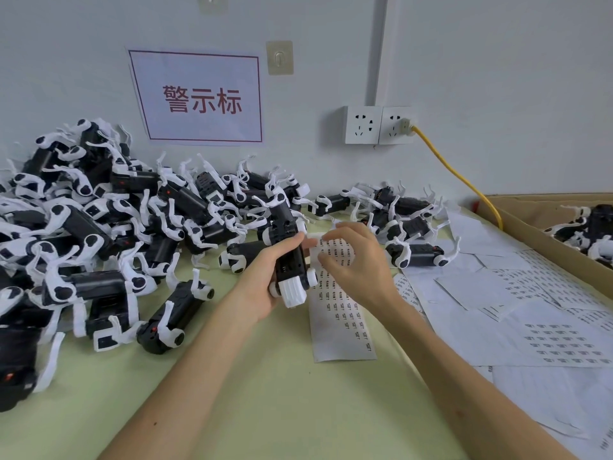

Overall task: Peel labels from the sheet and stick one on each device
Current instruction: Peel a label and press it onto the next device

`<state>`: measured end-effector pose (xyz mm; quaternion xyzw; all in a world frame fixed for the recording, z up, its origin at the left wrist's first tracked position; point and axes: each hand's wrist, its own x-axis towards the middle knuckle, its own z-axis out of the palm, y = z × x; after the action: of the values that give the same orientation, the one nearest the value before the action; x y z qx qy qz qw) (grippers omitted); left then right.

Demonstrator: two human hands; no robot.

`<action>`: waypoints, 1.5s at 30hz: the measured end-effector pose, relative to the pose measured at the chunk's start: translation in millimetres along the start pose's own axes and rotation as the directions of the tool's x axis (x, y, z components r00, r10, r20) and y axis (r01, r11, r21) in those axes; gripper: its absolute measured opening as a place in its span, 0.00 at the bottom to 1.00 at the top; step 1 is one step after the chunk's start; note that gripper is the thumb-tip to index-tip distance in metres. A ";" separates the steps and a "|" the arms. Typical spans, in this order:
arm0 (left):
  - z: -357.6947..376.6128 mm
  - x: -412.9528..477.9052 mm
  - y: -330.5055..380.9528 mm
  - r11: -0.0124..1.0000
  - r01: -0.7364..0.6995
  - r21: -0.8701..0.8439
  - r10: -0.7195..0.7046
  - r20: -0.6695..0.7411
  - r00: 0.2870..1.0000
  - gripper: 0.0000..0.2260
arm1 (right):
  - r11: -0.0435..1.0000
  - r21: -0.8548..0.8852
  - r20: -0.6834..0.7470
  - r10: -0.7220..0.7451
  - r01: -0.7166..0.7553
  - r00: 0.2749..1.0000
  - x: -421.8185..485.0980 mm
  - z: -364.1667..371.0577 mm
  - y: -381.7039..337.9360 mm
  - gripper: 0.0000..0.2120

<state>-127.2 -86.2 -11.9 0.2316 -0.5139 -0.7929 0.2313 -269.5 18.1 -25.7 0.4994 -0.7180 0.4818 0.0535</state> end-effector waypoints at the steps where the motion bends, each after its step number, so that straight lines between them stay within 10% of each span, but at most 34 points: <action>1: 0.5 -0.8 0.0 1.000 0.001 -0.001 -0.001 0.001 1.000 0.21 | 1.000 -0.015 -0.009 -0.018 0.018 1.000 0.0 0.1 -0.9 0.11; 45: 5.5 -3.1 -3.8 0.976 -0.185 0.112 0.171 0.120 0.978 0.14 | 0.998 0.049 -0.140 -0.038 0.045 0.989 2.2 -5.2 2.8 0.06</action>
<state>-128.5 -79.1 -13.1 0.1547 -0.5923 -0.7473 0.2584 -274.8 20.6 -23.4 0.4807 -0.6892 0.5328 0.1003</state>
